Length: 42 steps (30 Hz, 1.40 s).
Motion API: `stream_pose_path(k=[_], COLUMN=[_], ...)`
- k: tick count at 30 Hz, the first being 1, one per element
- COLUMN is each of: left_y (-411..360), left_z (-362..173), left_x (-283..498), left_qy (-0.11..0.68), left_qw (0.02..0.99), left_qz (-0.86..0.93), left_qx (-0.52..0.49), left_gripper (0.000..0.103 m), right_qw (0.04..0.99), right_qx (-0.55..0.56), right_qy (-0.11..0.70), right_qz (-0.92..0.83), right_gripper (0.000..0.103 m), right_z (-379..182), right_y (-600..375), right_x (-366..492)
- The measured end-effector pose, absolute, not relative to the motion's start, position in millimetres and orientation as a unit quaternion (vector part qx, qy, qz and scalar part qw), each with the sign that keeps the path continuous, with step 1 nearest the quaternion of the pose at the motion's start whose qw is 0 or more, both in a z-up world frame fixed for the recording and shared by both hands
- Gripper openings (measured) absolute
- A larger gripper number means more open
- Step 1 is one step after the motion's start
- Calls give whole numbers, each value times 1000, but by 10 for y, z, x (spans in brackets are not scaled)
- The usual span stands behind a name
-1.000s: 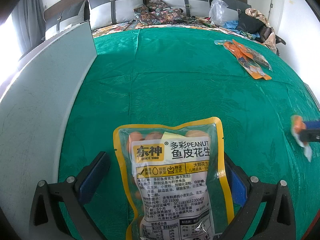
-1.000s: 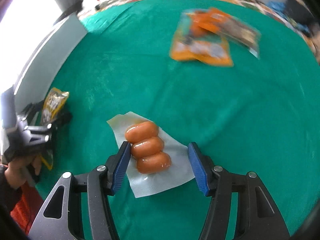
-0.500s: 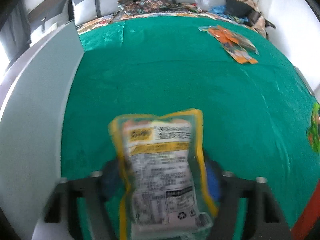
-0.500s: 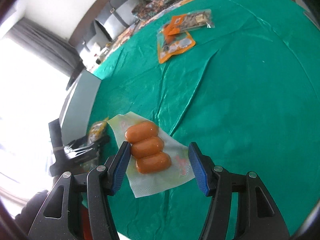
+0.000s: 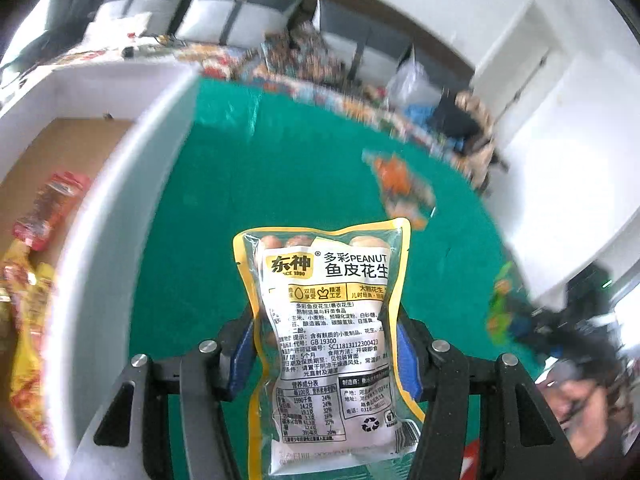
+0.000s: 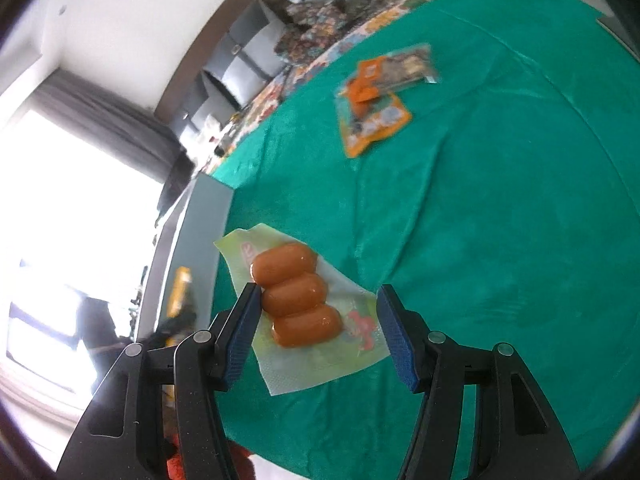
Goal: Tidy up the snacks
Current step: 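Carry both packets over the white box and open both tools to drop them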
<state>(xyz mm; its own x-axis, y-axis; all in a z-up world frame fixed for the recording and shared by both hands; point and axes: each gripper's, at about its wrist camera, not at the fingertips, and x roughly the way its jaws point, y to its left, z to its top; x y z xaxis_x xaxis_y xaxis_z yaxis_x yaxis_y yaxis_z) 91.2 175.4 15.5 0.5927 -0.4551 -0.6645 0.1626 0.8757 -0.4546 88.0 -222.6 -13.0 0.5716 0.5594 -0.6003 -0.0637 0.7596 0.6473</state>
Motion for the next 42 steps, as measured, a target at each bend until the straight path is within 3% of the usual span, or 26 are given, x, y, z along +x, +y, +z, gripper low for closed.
stream_pose_path(k=[7,14,17,20,24,32,37,42], left_y=[2988,4141,4332,4431,4459,3982,3059,2009], left_z=[637,460,256,56,-51,352,584,465], left_x=[672,489,429,401,409,348,523,881], left_qy=[368,377,397,417,426,374,348,377], left_qw=[898,900,891,876,866,898,917,907], left_qz=[-94,49,89,120,154,105,5,-86], left_qx=[-220,-213,-203,-210,-210,-209,-193,-165], left_gripper=[58,58,65,85,86,86,86,95], right_qw=[825,793,779,767,751,827,887,906], right_qx=[274,200,149,97,32,61,6,-3], right_qy=[415,425,431,447,499,445,444,423], right_qz=[267,388,432,451,431,339,127,-12], right_gripper=[62,62,62,68,74,74,74,74], right_z=[217,584,651,541,249,96,-384,-419], right_y=[-1412,100,845,1497,1952,776,-729,-1903], right_x=[1014,1195,1185,1148,1152,1219,1271,1195])
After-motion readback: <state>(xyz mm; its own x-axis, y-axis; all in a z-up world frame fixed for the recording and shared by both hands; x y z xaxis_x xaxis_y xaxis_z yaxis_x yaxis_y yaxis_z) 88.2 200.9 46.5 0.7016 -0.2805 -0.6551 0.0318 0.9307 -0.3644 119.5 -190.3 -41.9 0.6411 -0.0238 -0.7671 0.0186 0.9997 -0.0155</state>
